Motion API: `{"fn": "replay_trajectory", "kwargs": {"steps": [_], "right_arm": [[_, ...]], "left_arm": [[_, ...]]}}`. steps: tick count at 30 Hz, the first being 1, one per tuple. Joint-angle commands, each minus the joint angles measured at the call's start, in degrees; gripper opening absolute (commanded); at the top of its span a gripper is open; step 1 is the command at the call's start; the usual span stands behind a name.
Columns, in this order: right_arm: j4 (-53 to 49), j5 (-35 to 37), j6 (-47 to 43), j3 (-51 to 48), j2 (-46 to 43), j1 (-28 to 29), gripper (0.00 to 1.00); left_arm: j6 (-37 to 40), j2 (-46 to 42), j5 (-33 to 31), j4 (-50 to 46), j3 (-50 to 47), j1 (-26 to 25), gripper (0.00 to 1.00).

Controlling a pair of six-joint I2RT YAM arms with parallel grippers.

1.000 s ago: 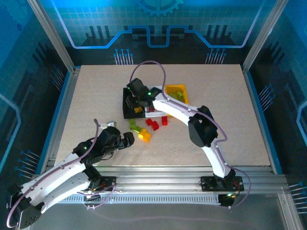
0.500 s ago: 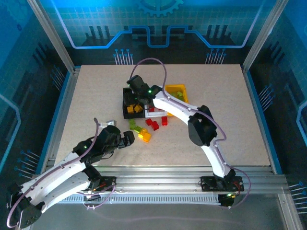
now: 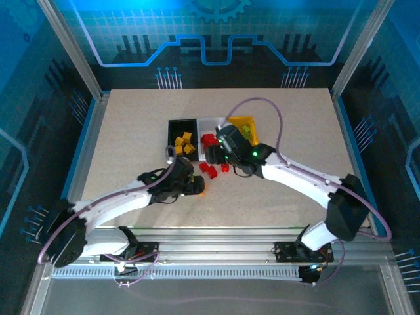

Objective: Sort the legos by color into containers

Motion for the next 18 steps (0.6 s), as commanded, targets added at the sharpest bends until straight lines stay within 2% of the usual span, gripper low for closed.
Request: {"fn": "replay_trajectory", "kwargs": {"steps": [1,8,18], "right_arm": [[1.34,2.71,2.86,-5.71,-6.15,-1.13,0.71],[1.16,2.66,3.72,-12.53,-14.85,-3.29,0.71],[0.9,1.62,4.27,-16.53,-19.03,-6.62,0.72]], "left_arm": [[2.28,5.89,0.0,4.06,3.55,-1.88,0.84],[4.81,15.81,-2.86,7.07,7.57,-2.39,0.76],[4.24,19.39,5.1,10.86,10.08,-7.64,0.65]]}}
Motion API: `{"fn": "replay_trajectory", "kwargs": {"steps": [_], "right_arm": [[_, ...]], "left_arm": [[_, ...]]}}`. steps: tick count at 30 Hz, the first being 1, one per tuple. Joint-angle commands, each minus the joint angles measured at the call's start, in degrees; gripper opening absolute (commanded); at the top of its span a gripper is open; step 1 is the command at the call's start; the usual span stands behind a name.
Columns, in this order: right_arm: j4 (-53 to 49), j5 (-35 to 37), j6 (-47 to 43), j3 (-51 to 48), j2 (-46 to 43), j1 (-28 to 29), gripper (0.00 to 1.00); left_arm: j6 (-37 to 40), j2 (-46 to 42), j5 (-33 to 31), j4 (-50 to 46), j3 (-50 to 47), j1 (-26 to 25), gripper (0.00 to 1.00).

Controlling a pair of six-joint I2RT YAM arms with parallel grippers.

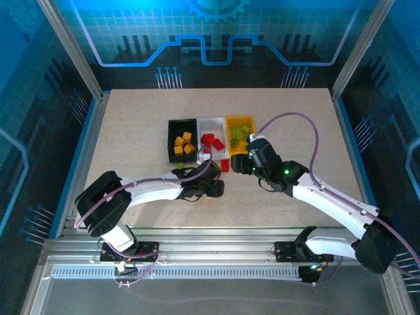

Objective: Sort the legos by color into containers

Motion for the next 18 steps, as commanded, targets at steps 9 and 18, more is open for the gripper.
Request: {"fn": "replay_trajectory", "kwargs": {"steps": [9,18], "right_arm": [[1.28,-0.28,1.56,-2.51,-1.52,-1.61,0.73],[0.05,0.67,1.78,-2.61,-2.59,-2.21,0.73]], "left_arm": [[4.07,2.57,-6.71,-7.71,5.48,-1.83,0.79],[4.77,9.69,-5.15,-6.93,8.6,-3.34,0.66]]}}
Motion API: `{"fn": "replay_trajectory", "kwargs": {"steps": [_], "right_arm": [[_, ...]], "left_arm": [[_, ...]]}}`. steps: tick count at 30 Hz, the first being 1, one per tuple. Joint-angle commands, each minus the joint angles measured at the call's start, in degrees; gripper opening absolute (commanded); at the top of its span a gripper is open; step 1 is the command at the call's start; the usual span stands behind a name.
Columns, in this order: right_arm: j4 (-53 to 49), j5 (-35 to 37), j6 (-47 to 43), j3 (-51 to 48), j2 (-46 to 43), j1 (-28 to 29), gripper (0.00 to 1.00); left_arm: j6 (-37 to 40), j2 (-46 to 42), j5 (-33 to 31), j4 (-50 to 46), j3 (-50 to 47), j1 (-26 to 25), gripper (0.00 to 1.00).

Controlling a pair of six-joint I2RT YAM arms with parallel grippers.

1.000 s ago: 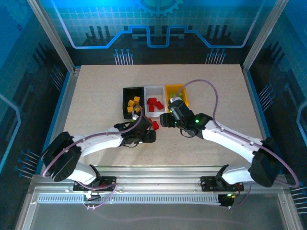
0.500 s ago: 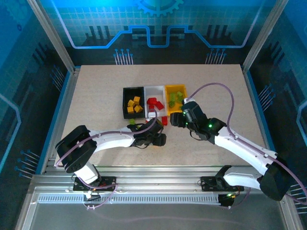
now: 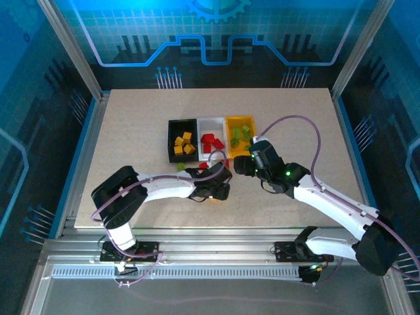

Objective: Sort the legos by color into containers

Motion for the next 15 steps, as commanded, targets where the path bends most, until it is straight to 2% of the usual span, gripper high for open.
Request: {"fn": "replay_trajectory", "kwargs": {"steps": [1,5,9,15], "right_arm": [[-0.28,0.89,1.17,-0.44,-1.94,-1.15,0.73],[-0.6,0.78,1.17,-0.33,-2.58,-1.75,0.73],[-0.57,0.86,1.26,-0.41,-2.73,-1.93,0.73],[-0.04,0.52,1.52,-0.92,-2.47,-2.28,0.74]], "left_arm": [[1.2,1.53,-0.48,-1.94,2.08,-0.95,0.62],[1.04,1.02,-1.32,-1.75,1.84,-1.16,0.49],[0.59,0.05,-1.34,-1.53,1.22,-1.15,0.41],[-2.0,-7.21,-2.12,-1.38,-2.28,-1.11,0.36]]}}
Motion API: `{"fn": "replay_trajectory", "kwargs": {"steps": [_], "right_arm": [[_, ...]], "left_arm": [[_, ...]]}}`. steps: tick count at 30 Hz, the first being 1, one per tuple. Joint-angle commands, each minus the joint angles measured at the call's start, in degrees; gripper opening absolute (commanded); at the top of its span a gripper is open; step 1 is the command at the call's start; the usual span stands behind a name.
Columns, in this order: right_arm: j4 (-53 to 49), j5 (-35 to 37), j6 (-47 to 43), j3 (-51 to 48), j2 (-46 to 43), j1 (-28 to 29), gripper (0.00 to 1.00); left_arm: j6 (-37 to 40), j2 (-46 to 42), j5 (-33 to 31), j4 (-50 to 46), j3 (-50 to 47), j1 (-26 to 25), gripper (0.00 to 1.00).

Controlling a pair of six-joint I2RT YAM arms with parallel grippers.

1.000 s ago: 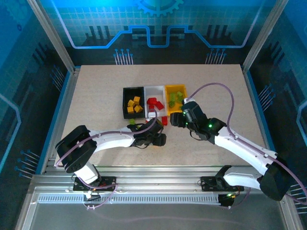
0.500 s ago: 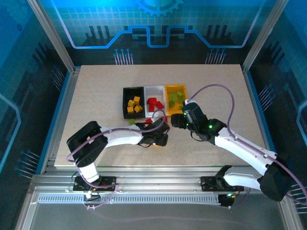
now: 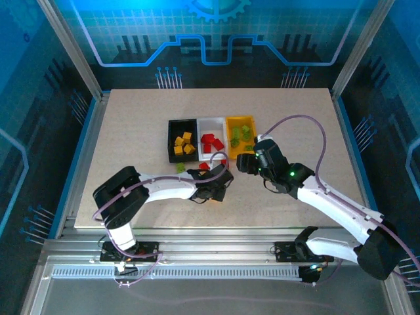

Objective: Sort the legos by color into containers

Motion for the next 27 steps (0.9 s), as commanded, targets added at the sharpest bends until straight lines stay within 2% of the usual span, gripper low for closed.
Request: {"fn": "replay_trajectory", "kwargs": {"steps": [1,5,9,12,16,22,27], "right_arm": [[0.44,0.32,1.39,-0.78,-0.66,-0.89,0.74],[0.99,0.13,1.64,-1.28,-0.49,-0.89,0.74],[1.47,-0.04,1.83,-1.74,-0.27,-1.08,0.74],[1.3,-0.04,2.17,-1.98,0.11,-1.15,0.74],[1.04,-0.48,2.57,-2.02,0.0,-1.15,0.74],[-0.08,-1.0,3.1,-2.26,-1.58,-1.15,0.73],[-1.33,-0.83,3.3,-2.46,-3.26,-1.16,0.74]], "left_arm": [[-2.01,-7.45,-1.77,-1.61,-1.85,0.15,0.35],[-0.6,-14.22,-4.49,-5.23,-0.82,4.68,0.34],[2.65,-16.49,-5.45,-6.37,2.66,14.26,0.34],[5.32,-12.77,-6.01,-5.73,8.03,19.68,0.34],[7.34,-4.59,-6.41,-5.64,16.48,23.74,0.34],[8.71,6.34,-7.71,-8.36,27.38,27.41,0.34],[8.74,11.16,-7.9,-10.36,31.21,29.27,0.35]]}}
